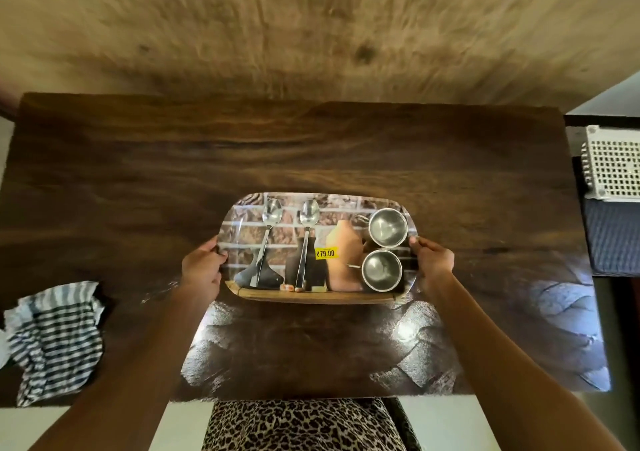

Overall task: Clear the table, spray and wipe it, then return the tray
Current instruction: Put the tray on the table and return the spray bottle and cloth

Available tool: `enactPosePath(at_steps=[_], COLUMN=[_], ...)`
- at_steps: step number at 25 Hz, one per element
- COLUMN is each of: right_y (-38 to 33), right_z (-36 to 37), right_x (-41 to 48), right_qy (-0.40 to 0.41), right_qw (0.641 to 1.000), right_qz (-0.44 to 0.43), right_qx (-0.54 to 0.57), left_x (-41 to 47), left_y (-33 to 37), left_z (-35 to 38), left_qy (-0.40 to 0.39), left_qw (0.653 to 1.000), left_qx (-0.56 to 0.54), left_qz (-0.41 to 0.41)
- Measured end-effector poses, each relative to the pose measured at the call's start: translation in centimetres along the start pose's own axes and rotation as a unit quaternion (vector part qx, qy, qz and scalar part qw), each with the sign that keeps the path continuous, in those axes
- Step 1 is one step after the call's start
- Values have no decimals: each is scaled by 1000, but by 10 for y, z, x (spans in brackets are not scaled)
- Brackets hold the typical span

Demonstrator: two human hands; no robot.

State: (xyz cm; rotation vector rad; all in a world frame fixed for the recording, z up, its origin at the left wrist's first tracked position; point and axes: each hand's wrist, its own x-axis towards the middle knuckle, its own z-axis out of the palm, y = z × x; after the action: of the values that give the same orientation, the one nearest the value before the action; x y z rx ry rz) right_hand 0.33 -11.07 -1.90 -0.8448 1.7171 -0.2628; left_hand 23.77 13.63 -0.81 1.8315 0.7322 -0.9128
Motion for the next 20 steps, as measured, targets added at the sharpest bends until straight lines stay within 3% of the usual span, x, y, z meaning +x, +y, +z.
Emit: enactPosePath(at_steps=[9, 15, 20], right_y=[-12, -10, -14], right_z=[25, 31, 35], right_x=[54, 65, 65], right_qy=[46, 94, 115], right_qw=[995, 988, 985], right_qz=[-1, -6, -13], right_qx=[-83, -121, -130], left_x=[23, 32, 28], left_y=[8, 1, 6], left_z=[45, 50, 50], left_qy=[54, 50, 65], left_qw=[998, 998, 998], left_qx=[9, -6, 16], left_qz=[-23, -46, -23])
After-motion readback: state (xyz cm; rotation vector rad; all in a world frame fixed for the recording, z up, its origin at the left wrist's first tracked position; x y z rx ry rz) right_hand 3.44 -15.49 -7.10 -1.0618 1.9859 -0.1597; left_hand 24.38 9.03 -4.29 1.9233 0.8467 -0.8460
